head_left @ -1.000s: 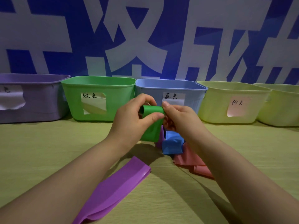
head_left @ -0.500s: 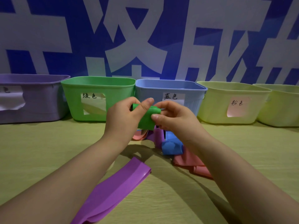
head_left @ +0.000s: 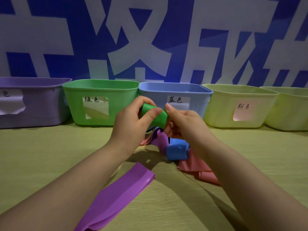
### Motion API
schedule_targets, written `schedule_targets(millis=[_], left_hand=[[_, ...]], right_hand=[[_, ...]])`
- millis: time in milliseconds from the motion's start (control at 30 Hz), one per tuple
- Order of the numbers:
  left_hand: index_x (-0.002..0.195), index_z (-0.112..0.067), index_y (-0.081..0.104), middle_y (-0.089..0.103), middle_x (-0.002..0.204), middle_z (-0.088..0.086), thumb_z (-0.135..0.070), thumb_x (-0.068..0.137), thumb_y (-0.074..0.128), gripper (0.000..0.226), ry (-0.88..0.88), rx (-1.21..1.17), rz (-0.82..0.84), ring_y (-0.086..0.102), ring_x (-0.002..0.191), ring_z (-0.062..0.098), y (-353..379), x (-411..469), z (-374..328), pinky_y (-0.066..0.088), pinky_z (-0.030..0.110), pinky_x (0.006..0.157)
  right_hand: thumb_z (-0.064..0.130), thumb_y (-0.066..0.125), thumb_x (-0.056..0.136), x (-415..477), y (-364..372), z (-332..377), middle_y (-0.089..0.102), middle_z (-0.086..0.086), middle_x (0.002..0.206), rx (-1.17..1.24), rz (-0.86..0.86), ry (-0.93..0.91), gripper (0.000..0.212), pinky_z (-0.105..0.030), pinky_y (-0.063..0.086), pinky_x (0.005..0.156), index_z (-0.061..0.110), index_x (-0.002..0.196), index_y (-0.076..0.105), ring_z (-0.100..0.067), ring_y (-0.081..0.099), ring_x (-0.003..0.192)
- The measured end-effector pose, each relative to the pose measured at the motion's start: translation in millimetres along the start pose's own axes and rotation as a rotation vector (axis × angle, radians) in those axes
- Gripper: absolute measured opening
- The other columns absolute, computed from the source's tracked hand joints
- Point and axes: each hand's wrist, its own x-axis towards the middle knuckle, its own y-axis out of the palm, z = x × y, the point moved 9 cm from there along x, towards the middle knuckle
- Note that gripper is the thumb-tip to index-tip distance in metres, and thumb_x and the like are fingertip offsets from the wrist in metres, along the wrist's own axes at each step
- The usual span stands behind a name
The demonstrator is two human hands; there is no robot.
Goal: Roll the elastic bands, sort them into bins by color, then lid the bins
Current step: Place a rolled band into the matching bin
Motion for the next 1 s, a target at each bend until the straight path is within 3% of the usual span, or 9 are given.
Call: schedule_targets(millis=[100,167,233,367,533,633,767,867,1000], left_hand=[[0.071,-0.028,0.053,0.052,0.058,-0.008,-0.055,0.071,0.051,0.027,-0.011,0.049,-0.044,0.047,0.054,0.002,-6,0,-1,0.039,0.024,0.054],[0.067,-0.022,0.054,0.053,0.052,-0.007,-0.057,0.07,0.049,0.035,-0.045,0.044,-0.089,0.05,0.05,0.004,-12,1,2,0.043,0.03,0.056],[0.062,-0.017,0.053,0.053,0.047,-0.006,-0.062,0.07,0.047,0.046,-0.086,0.057,-0.116,0.052,0.048,0.007,-17,1,6,0.043,0.031,0.056],[0.056,0.0,0.047,0.047,0.049,0.018,-0.075,0.068,0.049,0.076,-0.084,0.124,-0.115,0.043,0.049,0.03,-19,-1,3,0.038,0.043,0.053],[0.056,0.005,0.045,0.042,0.049,0.022,-0.076,0.062,0.048,0.081,-0.101,0.071,-0.094,0.037,0.048,0.019,-21,1,1,0.036,0.042,0.051],[0.059,-0.007,0.054,0.052,0.048,0.006,-0.069,0.067,0.061,0.063,-0.088,-0.045,-0.042,0.049,0.049,0.013,-23,6,0,0.045,0.033,0.053],[0.082,-0.026,0.06,0.05,0.055,-0.006,-0.05,0.065,0.061,0.029,-0.069,-0.153,-0.029,0.049,0.056,0.012,-35,22,-6,0.046,0.032,0.056],[0.085,-0.023,0.061,0.06,0.067,0.0,-0.028,0.078,0.065,0.01,-0.044,-0.144,0.004,0.057,0.057,0.002,-50,40,-6,0.048,0.016,0.055],[0.086,-0.021,0.058,0.065,0.064,-0.007,-0.01,0.084,0.061,0.012,-0.051,-0.108,0.098,0.06,0.058,-0.001,-69,70,13,0.046,0.01,0.056]], right_hand=[[0.041,0.049,0.091,-1,1,1,0.058,-0.006,0.062,-0.039,-0.002,-0.032,0.039,-0.025,0.047,0.063,0.007,0.076,0.058,-0.017,0.055,0.06],[0.039,0.054,0.087,-2,4,3,0.061,0.0,0.074,-0.029,0.022,-0.066,0.025,-0.026,0.05,0.068,0.017,0.097,0.058,-0.013,0.06,0.07],[0.029,0.063,0.082,-2,8,5,0.061,0.004,0.083,-0.013,0.054,-0.112,0.029,-0.026,0.052,0.07,0.026,0.109,0.053,-0.009,0.061,0.074],[0.009,0.07,0.078,-7,22,12,0.061,-0.003,0.086,-0.009,0.114,-0.222,0.028,-0.019,0.051,0.064,0.027,0.096,0.056,-0.009,0.062,0.073],[0.004,0.063,0.083,-11,30,13,0.06,-0.004,0.076,0.044,0.117,-0.236,0.017,-0.017,0.049,0.059,0.017,0.09,0.055,-0.004,0.06,0.063],[0.004,0.059,0.087,-5,29,21,0.065,-0.002,0.077,0.03,0.096,-0.247,0.012,-0.015,0.048,0.06,0.014,0.093,0.055,-0.003,0.063,0.066],[0.018,0.057,0.089,11,35,41,0.067,0.005,0.076,-0.09,0.075,-0.263,0.004,-0.029,0.053,0.073,0.021,0.089,0.059,-0.007,0.064,0.072],[0.024,0.055,0.091,30,47,61,0.064,0.009,0.075,-0.257,0.082,-0.304,0.007,-0.015,0.048,0.064,0.02,0.09,0.06,0.003,0.058,0.06],[0.021,0.054,0.093,70,68,71,0.061,0.01,0.071,-0.364,0.109,-0.303,0.005,-0.017,0.044,0.062,0.019,0.093,0.058,0.004,0.054,0.055]])
